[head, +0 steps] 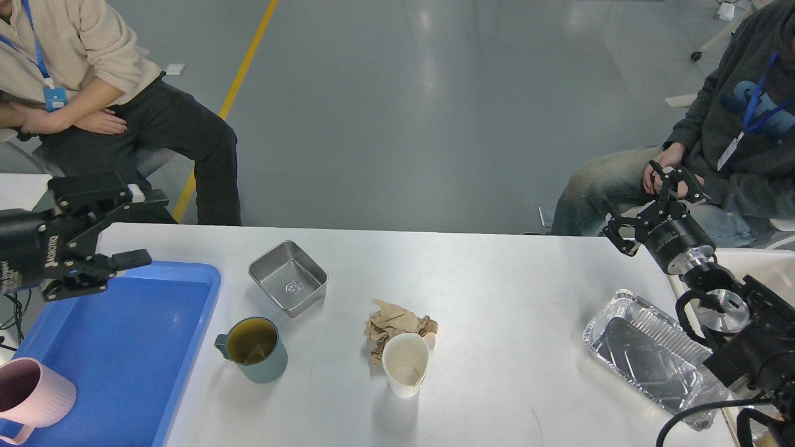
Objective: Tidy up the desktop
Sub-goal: 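Swing the left gripper back toward the blue tray, then reach the left gripper to the green mug and grasp it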
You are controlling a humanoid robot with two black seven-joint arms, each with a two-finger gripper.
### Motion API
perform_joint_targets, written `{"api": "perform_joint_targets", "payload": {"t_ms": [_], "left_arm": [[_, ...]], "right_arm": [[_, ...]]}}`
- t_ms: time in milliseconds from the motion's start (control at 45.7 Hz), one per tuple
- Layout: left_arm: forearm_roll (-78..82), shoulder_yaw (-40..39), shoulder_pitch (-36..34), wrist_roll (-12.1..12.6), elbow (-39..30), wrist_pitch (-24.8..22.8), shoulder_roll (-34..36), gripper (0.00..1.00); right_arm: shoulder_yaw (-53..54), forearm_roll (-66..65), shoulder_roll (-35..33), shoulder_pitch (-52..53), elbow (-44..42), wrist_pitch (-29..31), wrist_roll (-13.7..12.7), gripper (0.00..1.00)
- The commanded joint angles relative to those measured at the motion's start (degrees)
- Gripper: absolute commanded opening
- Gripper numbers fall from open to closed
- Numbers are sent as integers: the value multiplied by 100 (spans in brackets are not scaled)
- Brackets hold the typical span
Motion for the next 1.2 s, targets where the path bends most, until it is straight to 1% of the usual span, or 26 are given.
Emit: {"api": "perform_joint_targets", "payload": {"t_ms": [0,109,175,262,372,416,481,569,634,722,766,875,941,1006,1072,1181], "left_arm": [[2,43,67,-40,-211,-670,1042,97],[2,245,67,-31,-211,-1531,1710,97],[11,386,41,-40,-211,-1840,1922,97],[28,386,-4,-40,-184,-1928,1984,97],[72,404,-56,-31,-96,-1867,1835,97],[107,439,-56,-22,-96,-1771,1721,97],[309,535,-48,-13,-88,-1350,1493,97],[774,763,-48,4,-79,-410,992,97],[933,930,-4,127,-88,171,605,97],[995,1247,5,399,-96,549,25,96],[1074,1396,14,531,-105,812,-247,96],[1504,1818,23,716,-105,1542,-976,96],[1820,2038,75,848,-105,1832,-1355,96],[2119,2091,286,944,-96,2157,-1689,96],[2339,2082,462,1023,-88,2421,-1865,96],[2515,2082,550,1059,35,2694,-2076,94]], "right_arm": [[0,-1,-27,-3,-1,10,-1,100],[-9,-1,-27,-3,-1,10,-1,100],[-9,-1,-27,-12,-1,10,-1,100],[-17,-1,-27,-12,-1,10,-1,100],[-17,-1,-1,6,-1,10,-1,100],[-9,-1,8,6,-1,10,-1,100],[-9,-1,8,6,-1,10,-1,100],[-17,-1,17,14,7,10,-1,100],[-17,-1,17,14,7,10,-1,100],[-17,-1,8,-3,113,10,-1,100],[-17,-1,8,-3,148,10,-1,100],[-17,-10,-10,5,148,10,-1,100],[-17,-10,-10,6,157,10,-1,100],[-26,-10,-10,14,157,10,-9,100],[-17,-10,-27,14,157,10,-9,100],[-26,-10,-36,6,157,19,-9,100]]}}
